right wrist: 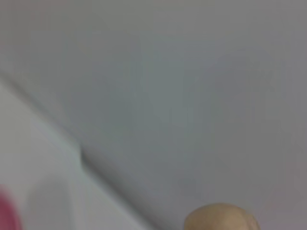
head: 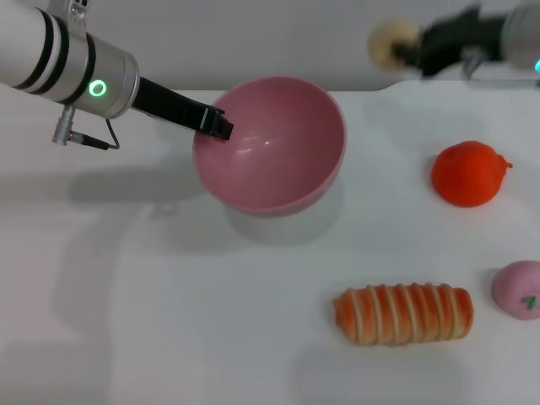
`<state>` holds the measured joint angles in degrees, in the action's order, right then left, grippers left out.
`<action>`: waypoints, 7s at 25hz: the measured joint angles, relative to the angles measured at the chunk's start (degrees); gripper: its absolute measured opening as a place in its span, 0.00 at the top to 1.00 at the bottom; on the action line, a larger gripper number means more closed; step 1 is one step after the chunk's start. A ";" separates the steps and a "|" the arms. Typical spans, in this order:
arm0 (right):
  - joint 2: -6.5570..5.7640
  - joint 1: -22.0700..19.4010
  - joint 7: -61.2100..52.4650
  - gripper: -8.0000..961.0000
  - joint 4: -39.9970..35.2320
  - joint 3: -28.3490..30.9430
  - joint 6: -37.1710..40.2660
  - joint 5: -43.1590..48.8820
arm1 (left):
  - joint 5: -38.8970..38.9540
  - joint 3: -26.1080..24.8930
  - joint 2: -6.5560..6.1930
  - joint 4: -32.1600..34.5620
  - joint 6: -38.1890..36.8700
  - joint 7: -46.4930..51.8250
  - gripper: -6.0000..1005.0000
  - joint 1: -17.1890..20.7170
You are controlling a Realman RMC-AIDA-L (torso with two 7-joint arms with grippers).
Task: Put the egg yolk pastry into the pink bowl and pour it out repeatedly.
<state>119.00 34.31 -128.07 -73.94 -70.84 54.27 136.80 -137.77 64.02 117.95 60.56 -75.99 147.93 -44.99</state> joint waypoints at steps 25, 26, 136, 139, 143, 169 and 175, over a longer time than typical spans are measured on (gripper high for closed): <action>-0.14 1.87 8.58 0.69 -6.33 -1.04 13.34 -25.85 | -0.47 1.46 -0.26 -0.19 -0.28 0.08 0.95 -0.14; -0.16 1.80 8.59 0.65 -6.34 -0.94 13.17 -25.86 | -0.48 1.46 -0.27 -0.19 -0.24 0.07 0.95 -0.14; 0.04 11.77 2.60 0.48 20.70 -28.27 17.36 -8.41 | 0.73 -0.91 -1.08 -11.81 25.69 -9.49 0.94 0.10; -0.03 11.80 1.21 0.48 20.31 -28.09 17.69 -6.68 | 0.74 -0.92 -1.07 -11.84 25.82 -9.49 0.93 0.28; -0.17 11.88 0.94 0.49 20.03 -27.78 18.52 -6.39 | 0.75 -0.92 -1.05 -11.87 25.89 -9.49 0.93 0.44; -0.25 11.43 1.50 0.74 17.38 -23.33 19.91 -4.93 | 0.75 -0.91 -1.23 -11.95 26.57 -9.51 0.93 0.60; -0.26 8.56 1.95 0.78 7.44 -16.84 24.22 -5.57 | 0.74 -0.91 -1.32 -12.12 26.46 -9.99 0.93 0.61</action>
<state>118.74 42.87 -126.12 -66.50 -87.68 78.50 131.23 -137.03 63.11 116.63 48.44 -49.52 137.93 -44.39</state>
